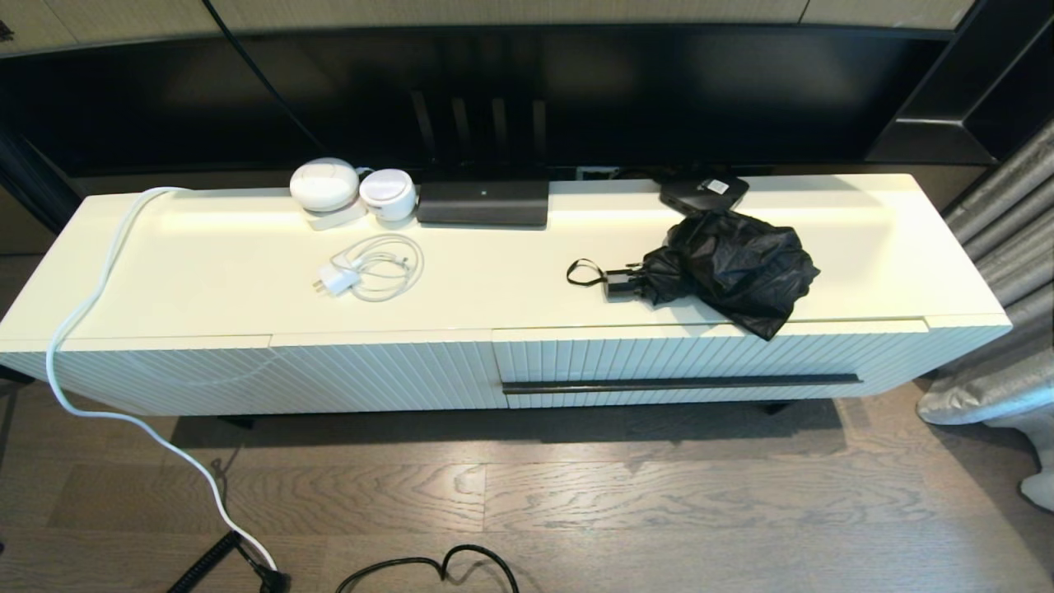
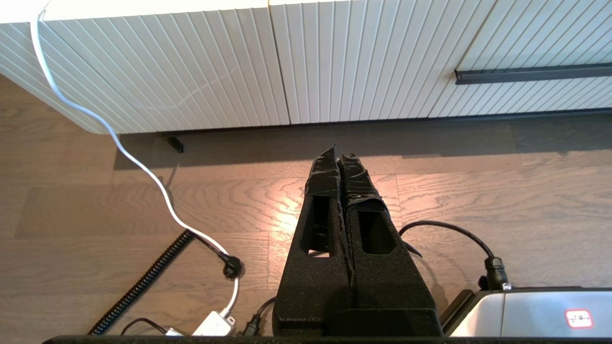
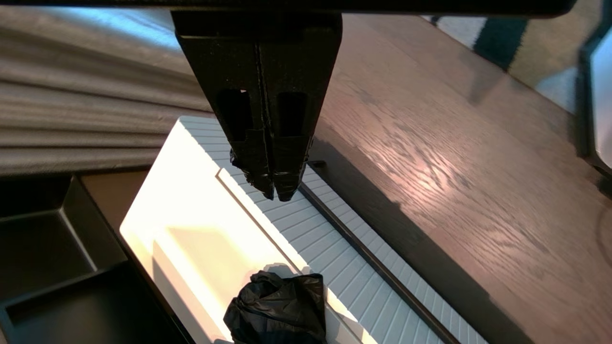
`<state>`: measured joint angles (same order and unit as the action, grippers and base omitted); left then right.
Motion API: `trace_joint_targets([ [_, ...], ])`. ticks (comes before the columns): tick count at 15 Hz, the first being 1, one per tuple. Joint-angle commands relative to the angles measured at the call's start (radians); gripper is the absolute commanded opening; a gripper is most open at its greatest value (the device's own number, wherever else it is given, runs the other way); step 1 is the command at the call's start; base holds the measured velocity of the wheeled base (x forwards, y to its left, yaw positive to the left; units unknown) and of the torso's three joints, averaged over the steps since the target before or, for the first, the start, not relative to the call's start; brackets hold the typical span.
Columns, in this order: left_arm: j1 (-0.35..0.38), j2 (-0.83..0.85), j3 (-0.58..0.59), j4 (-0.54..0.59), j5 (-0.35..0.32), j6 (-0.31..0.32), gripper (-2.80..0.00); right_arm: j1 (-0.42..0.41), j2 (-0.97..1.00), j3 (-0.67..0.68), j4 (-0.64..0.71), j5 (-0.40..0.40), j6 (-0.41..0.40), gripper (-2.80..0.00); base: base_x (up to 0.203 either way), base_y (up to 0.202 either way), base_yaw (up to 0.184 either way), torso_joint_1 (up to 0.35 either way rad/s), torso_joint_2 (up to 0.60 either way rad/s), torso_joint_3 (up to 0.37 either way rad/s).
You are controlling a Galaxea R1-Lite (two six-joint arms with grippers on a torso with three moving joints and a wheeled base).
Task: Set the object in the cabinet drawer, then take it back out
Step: Open the drawer
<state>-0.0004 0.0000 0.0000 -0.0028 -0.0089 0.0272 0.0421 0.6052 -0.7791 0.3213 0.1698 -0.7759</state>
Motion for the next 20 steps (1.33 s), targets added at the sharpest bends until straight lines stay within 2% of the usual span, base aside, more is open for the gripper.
trace_joint_targets([
  [1,0.000,0.002,0.002,0.000,0.000,0.000,-2.80,0.001,0.074,-0.023,0.004,0.002,-0.032,-2.80,0.000,0.000,0.000,0.000,0.00,0.000],
  [2,0.000,0.002,0.002,0.000,0.001,0.000,-2.80,0.002,0.081,-0.025,0.004,0.002,-0.050,-2.80,0.000,0.000,0.000,0.000,0.00,0.000],
  [3,-0.001,0.002,0.002,0.000,0.001,0.000,-2.80,0.004,0.117,-0.027,0.005,0.002,-0.129,-2.80,0.000,0.000,0.000,0.000,0.00,0.000],
  [5,0.000,0.002,0.002,0.000,0.001,0.000,-2.80,0.042,0.201,-0.031,0.006,-0.005,-0.362,-2.80,0.000,0.000,0.000,0.000,0.00,0.000],
  [7,0.000,0.002,0.002,0.000,0.000,0.000,-2.80,0.184,0.226,-0.029,0.003,-0.057,-0.427,-2.80,0.000,0.000,0.000,0.000,0.00,0.000],
  [8,-0.001,0.002,0.002,0.000,0.001,0.000,-2.80,0.277,0.232,-0.027,0.005,-0.121,-0.444,-2.80,0.000,0.000,0.000,0.000,0.00,0.000],
  [10,0.000,0.002,0.002,0.000,0.001,0.000,-2.80,0.457,0.263,-0.022,0.005,-0.309,-0.464,-2.80,0.000,0.000,0.000,0.000,0.00,0.000],
  [11,0.000,0.002,0.002,0.000,0.001,0.000,-2.80,0.506,0.311,-0.028,-0.001,-0.378,-0.466,-2.80,0.000,0.000,0.000,0.000,0.00,0.000],
  [13,0.000,0.002,0.002,0.000,0.001,-0.001,-2.80,0.522,0.413,-0.041,-0.037,-0.434,-0.434,-2.80,0.000,0.000,0.000,0.000,0.00,0.000],
  [16,-0.001,0.002,0.002,0.000,0.001,0.000,-2.80,0.506,0.538,-0.005,-0.121,-0.453,-0.358,-2.80,0.000,0.000,0.000,0.000,0.00,0.000],
  [20,-0.001,0.002,0.002,0.000,0.001,0.000,-2.80,0.494,0.692,0.166,-0.489,-0.495,-0.339,-2.80,0.000,0.000,0.000,0.000,0.00,0.000],
])
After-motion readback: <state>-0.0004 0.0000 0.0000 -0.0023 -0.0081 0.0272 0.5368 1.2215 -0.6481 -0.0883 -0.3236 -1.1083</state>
